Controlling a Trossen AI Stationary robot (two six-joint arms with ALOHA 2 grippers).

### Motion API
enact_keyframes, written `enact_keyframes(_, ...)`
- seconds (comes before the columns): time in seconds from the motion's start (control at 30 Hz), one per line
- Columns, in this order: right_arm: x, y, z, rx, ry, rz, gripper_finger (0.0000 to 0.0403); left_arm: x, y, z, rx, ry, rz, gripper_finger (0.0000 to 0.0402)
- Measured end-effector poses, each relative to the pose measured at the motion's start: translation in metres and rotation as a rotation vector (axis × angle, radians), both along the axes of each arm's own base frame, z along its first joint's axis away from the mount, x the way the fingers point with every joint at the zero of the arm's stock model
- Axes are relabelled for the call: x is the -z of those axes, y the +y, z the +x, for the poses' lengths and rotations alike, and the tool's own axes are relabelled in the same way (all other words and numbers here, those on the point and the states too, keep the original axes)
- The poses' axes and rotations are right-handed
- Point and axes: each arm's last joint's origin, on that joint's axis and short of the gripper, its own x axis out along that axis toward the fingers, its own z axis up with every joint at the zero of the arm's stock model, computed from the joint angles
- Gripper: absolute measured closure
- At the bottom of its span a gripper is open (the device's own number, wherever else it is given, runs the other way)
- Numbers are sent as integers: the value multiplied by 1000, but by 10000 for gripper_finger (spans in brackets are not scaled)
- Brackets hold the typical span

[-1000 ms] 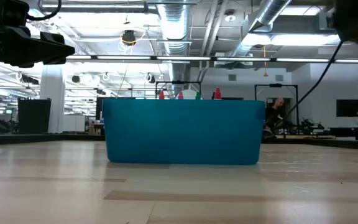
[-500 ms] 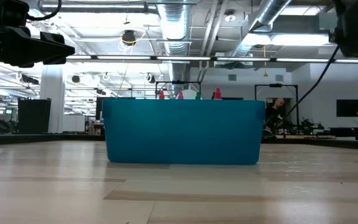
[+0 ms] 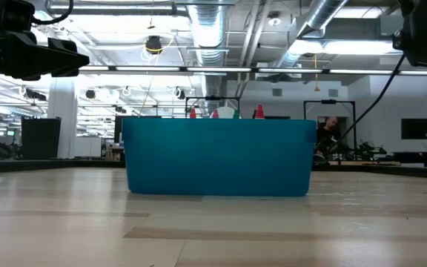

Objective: Pick & Place food coloring
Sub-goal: Put the small brown food coloring bottle into the blue bin

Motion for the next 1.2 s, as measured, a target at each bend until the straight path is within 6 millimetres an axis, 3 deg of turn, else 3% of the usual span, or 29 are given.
enact_keyframes(0.3,1,0,0,2,1,-1,285,0,0,0,0,0,1,278)
enact_keyframes(0.47,16,4,4,-27,22,-2,285,0,0,0,0,0,1,278)
enact_keyframes(0.67,16,6,4,-33,22,14,287,0,0,0,1,0,1,278)
enact_keyframes(1.03,15,5,5,-30,19,18,340,0,0,0,0,0,1,278)
enact_keyframes(1.2,14,4,8,-32,6,29,345,0,0,0,0,0,1,278)
